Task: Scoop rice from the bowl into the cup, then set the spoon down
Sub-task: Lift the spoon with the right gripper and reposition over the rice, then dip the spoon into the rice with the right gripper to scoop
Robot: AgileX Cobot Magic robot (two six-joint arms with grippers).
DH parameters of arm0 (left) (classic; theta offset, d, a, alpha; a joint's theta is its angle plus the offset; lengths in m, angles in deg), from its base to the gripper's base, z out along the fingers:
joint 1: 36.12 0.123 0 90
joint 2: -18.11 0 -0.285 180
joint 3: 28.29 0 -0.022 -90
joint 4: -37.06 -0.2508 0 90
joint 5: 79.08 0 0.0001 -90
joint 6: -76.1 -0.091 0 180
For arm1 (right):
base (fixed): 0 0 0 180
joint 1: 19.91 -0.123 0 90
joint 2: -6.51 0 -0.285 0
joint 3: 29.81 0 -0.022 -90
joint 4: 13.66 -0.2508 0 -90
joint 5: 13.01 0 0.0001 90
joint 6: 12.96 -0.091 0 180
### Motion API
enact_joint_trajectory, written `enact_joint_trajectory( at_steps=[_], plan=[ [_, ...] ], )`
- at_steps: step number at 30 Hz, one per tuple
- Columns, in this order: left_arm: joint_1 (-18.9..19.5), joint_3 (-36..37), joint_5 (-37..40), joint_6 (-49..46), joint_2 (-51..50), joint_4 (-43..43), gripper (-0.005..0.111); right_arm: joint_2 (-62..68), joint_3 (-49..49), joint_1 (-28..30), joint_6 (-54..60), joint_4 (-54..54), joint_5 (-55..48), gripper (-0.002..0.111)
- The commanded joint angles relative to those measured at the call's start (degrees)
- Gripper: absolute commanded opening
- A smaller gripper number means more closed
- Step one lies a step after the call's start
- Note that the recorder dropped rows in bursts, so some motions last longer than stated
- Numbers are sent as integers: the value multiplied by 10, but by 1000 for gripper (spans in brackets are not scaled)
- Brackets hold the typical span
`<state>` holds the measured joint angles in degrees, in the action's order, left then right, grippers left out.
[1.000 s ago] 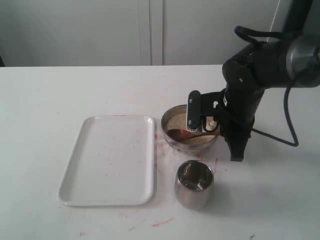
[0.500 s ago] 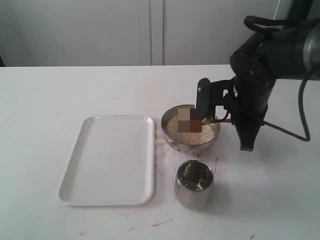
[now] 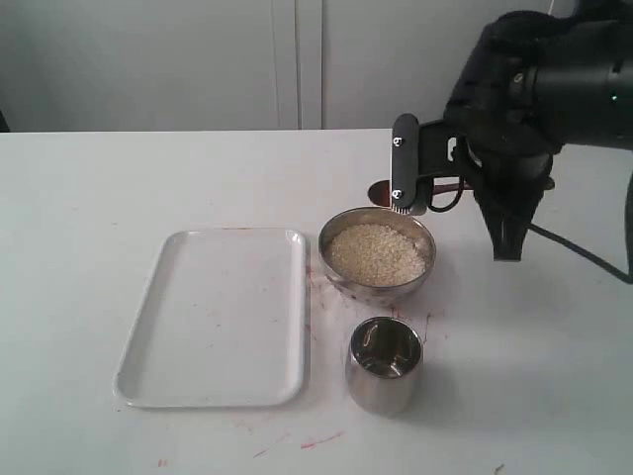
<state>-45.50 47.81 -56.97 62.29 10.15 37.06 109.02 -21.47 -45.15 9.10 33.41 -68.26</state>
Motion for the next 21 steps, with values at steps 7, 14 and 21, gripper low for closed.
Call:
enact_joint_trajectory(
  at_steps=[7, 14, 21],
  plan=[
    [-1, 5, 19, 3, 2, 0, 14, 20, 3, -73, -124, 172, -133, 0],
    [-1, 5, 19, 3, 2, 0, 14, 52, 3, -80, -118, 173, -147, 0],
    [-1, 5, 19, 3, 2, 0, 14, 72, 3, -80, -77, 159, -131, 0]
  ],
)
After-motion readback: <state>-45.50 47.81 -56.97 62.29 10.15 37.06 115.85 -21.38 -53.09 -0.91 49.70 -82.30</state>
